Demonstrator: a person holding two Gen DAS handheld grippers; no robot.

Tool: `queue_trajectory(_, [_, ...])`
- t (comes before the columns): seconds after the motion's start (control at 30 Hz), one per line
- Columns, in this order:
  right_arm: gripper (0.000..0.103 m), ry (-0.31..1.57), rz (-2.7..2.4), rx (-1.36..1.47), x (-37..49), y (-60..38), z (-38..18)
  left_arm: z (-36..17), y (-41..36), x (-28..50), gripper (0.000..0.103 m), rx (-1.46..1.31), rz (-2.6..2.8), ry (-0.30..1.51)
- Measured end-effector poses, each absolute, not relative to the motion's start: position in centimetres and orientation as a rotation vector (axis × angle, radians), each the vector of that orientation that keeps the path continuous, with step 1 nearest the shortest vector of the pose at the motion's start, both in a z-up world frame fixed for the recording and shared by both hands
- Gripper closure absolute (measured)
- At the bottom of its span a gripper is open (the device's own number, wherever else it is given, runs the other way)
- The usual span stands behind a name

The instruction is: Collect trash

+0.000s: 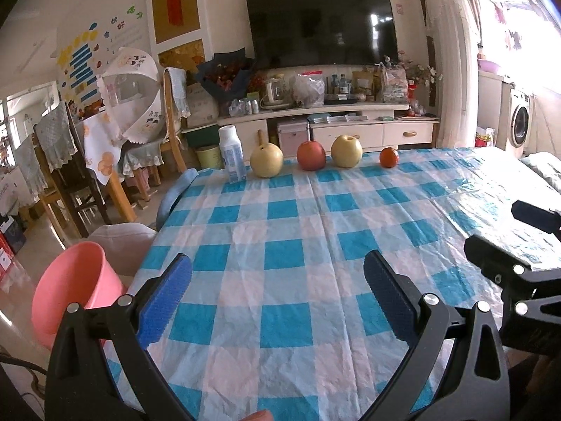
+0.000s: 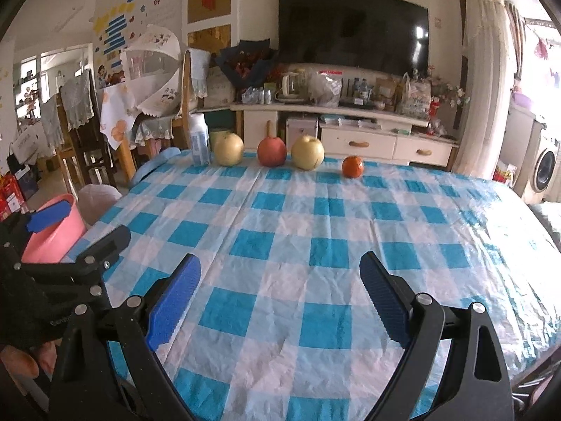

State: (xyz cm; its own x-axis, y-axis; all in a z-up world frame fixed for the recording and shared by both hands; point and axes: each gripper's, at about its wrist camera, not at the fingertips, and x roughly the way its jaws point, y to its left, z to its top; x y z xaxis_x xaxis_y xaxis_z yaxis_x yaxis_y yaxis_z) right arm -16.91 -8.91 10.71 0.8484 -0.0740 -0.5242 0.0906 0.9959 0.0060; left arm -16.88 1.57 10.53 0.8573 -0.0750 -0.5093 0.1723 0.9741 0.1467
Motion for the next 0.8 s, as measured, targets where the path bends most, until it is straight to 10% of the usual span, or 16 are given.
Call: queue_trajectory(0.8, [0.008,0.393,-0.154,-0.028,-24.0,-7.6,17.3,17.2,2.0,-22.9,0.004,0.116,-0.146,0.396])
